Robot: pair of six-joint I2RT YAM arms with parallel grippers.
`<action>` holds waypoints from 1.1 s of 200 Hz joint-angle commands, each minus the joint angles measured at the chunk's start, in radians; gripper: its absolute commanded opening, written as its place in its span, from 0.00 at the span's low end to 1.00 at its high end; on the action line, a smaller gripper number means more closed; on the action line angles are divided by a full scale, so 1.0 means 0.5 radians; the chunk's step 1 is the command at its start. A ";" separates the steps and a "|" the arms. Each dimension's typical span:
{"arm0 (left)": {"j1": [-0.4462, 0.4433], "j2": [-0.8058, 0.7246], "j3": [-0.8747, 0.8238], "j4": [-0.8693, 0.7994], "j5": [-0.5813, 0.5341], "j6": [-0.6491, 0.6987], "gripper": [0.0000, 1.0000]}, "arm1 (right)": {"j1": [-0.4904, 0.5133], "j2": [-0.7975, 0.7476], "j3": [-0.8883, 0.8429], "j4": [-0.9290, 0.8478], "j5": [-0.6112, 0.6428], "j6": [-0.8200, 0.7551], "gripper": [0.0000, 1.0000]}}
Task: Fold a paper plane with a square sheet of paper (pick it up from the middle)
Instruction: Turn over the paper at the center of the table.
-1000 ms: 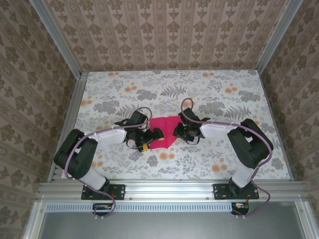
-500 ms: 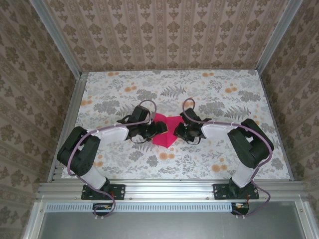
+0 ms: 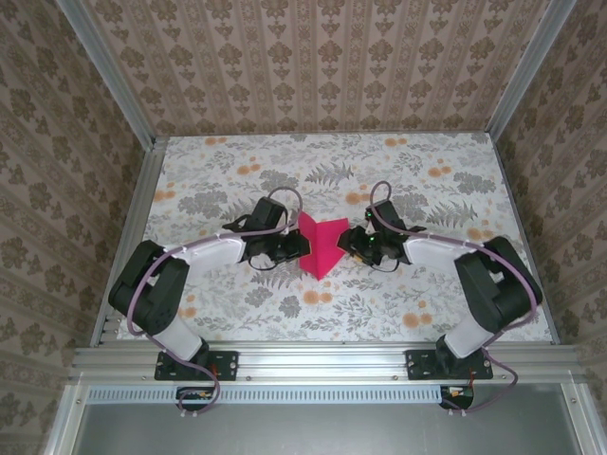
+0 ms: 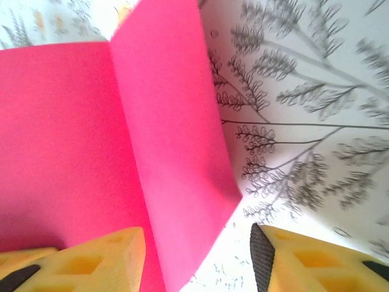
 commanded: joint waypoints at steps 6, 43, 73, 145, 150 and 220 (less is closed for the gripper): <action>-0.061 0.023 0.224 -0.333 -0.085 0.361 0.12 | -0.118 -0.252 -0.083 -0.201 0.105 -0.159 0.57; -0.130 0.065 0.580 -0.997 -0.588 0.784 0.11 | -0.176 -0.465 -0.088 -0.368 0.293 -0.269 0.62; -0.136 0.024 0.691 -1.185 -0.689 1.061 0.12 | -0.178 -0.464 -0.065 -0.394 0.326 -0.278 0.62; -0.217 0.126 0.646 -1.087 -0.389 1.189 0.47 | -0.177 -0.435 0.048 -0.452 0.357 -0.276 0.63; -0.214 0.119 0.627 -1.056 -0.373 1.170 0.49 | -0.178 -0.439 0.060 -0.460 0.360 -0.284 0.64; -0.106 -0.060 0.367 -0.717 -0.042 0.999 0.64 | -0.160 -0.447 0.133 -0.506 0.309 -0.329 0.64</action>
